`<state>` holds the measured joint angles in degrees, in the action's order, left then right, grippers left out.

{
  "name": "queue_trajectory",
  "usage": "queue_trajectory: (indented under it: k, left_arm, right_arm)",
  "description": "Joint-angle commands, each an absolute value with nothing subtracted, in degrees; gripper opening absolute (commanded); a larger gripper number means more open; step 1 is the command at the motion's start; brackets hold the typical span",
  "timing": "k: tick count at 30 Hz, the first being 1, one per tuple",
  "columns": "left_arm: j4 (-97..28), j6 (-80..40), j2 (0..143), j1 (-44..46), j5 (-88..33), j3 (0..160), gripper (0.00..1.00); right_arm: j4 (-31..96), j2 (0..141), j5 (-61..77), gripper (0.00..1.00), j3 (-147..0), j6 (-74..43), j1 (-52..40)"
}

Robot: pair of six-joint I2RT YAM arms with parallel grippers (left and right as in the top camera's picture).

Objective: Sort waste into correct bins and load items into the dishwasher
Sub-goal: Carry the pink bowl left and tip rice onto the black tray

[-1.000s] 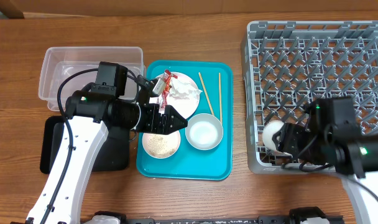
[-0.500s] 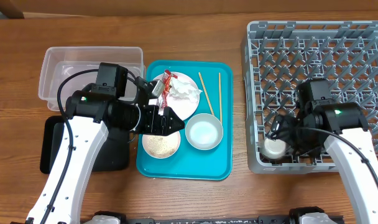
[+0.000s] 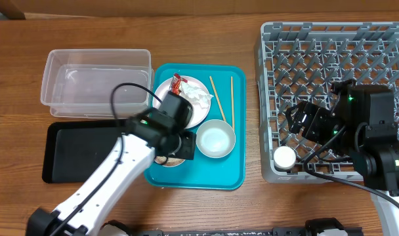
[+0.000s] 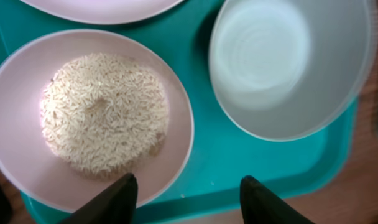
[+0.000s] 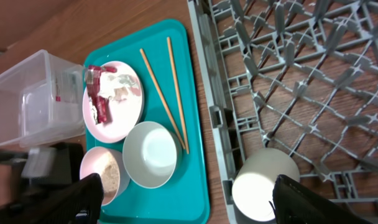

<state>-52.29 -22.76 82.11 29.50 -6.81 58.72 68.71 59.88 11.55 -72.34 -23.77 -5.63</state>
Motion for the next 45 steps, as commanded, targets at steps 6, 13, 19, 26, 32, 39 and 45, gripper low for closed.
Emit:
queue_trajectory:
  k: [6, 13, 19, 26, 32, 39, 45]
  left_arm:
    - [-43.99, -30.00, 93.30, 34.54, 3.55, 54.85, 0.38]
    - [-42.41, -30.15, 97.45, 34.52, 3.84, 55.00, 0.04]
    - [-44.27, -30.94, 91.81, 34.52, 4.19, 55.68, 0.04]
    - [-49.10, -30.87, 77.87, 28.99, -11.33, 55.66, 0.04]
    - [-53.28, -23.27, 70.61, 8.60, -28.82, 55.66, 0.04]
    - [-59.13, -4.62, 75.92, -18.04, -55.79, 55.51, 0.04]
    - [-63.20, 7.92, 87.31, -29.52, -70.06, 55.51, 0.04]
  right_arm:
    - [69.30, 59.88, 12.73, 0.89, -73.36, -23.62, -5.50]
    - [69.47, 59.90, 12.73, 0.89, -73.36, -23.62, -5.50]
    - [69.49, 59.90, 12.73, 0.89, -73.36, -23.59, -5.50]
    - [69.52, 59.88, 12.71, 0.89, -73.36, -23.62, -5.50]
    - [69.49, 59.88, 12.53, 0.89, -73.36, -23.62, -5.50]
    - [69.47, 59.90, 12.51, 0.89, -73.36, -23.62, -5.50]
    - [69.45, 59.90, 12.49, 0.89, -73.36, -23.59, -5.50]
